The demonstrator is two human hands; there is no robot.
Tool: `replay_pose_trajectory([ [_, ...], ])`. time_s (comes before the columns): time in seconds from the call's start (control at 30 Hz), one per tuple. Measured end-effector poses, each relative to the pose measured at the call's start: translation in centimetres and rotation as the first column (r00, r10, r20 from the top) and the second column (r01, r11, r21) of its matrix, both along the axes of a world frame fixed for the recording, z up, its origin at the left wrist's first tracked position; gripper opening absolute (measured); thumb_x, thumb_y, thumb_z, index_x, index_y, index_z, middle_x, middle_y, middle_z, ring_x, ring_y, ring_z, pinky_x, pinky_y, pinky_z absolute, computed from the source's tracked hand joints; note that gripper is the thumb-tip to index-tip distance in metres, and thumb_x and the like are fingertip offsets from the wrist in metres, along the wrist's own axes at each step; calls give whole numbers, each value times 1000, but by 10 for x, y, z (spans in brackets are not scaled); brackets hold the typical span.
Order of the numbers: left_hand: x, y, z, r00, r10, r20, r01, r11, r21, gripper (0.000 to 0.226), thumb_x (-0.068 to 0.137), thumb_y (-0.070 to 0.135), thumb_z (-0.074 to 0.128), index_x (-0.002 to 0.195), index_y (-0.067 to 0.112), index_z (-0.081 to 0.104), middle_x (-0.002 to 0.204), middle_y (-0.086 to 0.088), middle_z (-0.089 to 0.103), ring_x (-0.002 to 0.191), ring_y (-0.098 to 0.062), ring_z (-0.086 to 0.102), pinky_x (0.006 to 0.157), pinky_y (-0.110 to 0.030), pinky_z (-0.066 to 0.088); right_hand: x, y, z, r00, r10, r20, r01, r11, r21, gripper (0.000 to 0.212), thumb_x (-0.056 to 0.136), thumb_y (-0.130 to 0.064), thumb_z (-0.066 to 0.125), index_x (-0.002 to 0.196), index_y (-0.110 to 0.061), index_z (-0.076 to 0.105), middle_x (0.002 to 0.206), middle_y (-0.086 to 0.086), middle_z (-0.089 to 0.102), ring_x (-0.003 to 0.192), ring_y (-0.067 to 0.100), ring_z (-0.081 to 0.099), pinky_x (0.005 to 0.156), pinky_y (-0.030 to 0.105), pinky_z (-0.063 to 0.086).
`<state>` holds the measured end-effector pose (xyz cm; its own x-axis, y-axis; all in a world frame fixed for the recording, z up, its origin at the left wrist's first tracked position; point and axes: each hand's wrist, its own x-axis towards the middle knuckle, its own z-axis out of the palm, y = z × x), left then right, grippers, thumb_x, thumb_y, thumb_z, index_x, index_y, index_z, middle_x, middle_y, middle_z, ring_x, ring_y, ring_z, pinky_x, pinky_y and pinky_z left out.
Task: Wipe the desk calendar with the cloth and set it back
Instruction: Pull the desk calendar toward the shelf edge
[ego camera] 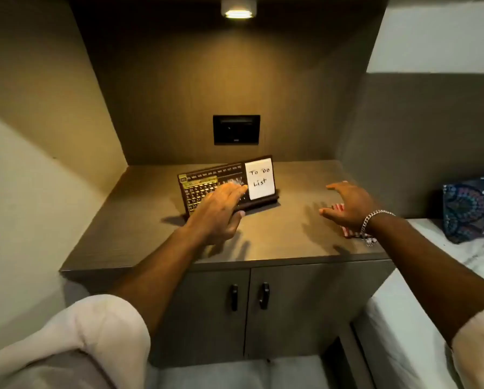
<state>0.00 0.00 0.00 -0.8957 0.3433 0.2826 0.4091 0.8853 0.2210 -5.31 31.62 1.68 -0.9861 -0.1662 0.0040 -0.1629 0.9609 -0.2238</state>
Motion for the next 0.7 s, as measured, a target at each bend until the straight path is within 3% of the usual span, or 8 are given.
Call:
replay_pose_trajectory([
  [0.07, 1, 0, -9, 1000, -28, 14, 28, 999, -32, 59, 94, 36, 46, 147, 18, 29, 152, -9, 38, 142, -24, 31, 117, -44, 25, 2, 4, -10, 997, -32, -67, 34, 999, 30, 72, 78, -57, 64, 136, -20, 45, 145, 13, 48, 140, 33, 34, 111, 52, 32],
  [0.17, -17, 6, -46, 983, -93, 156, 113, 986, -121, 60, 93, 43, 43, 146, 17, 32, 149, -10, 42, 140, -24, 35, 112, -47, 33, -15, 21, -47, 999, -53, -10, 54, 984, 169, 74, 79, -73, 44, 137, -27, 41, 149, 8, 42, 141, 34, 31, 111, 59, 28],
  [0.3, -29, 5, -73, 961, -104, 255, 139, 982, -125, 66, 91, 51, 33, 148, 15, 31, 157, -10, 32, 147, -24, 21, 118, -43, 18, -22, 31, -82, 997, -77, -26, 81, 981, 175, 72, 81, -77, 22, 138, -36, 36, 154, 3, 36, 142, 36, 27, 109, 67, 20],
  [0.43, -32, 4, -83, 956, -103, 274, 145, 980, -136, 71, 90, 53, 19, 151, 17, 22, 162, -8, 18, 150, -21, 9, 121, -44, 10, -17, 36, -93, 982, -180, -62, 187, 974, 128, 64, 88, -69, 29, 145, -40, 26, 160, -2, 23, 147, 37, 13, 110, 68, 7],
  [0.57, -32, 5, -85, 957, -121, 266, 164, 975, -149, 71, 91, 52, 14, 153, 17, 13, 163, -7, 9, 150, -18, 1, 121, -40, 1, -12, 38, -92, 979, -189, -71, 193, 980, 50, 59, 88, -55, 31, 144, -34, 30, 157, 4, 31, 143, 40, 24, 108, 67, 24],
  [0.7, -32, 5, -85, 952, -114, 286, 165, 973, -164, 70, 92, 53, 14, 153, 19, 8, 163, -4, 2, 150, -18, -5, 119, -38, -4, -12, 27, -89, 961, -239, -141, 241, 970, -4, 53, 89, -44, 34, 137, -26, 47, 147, 11, 47, 135, 40, 38, 106, 63, 32],
])
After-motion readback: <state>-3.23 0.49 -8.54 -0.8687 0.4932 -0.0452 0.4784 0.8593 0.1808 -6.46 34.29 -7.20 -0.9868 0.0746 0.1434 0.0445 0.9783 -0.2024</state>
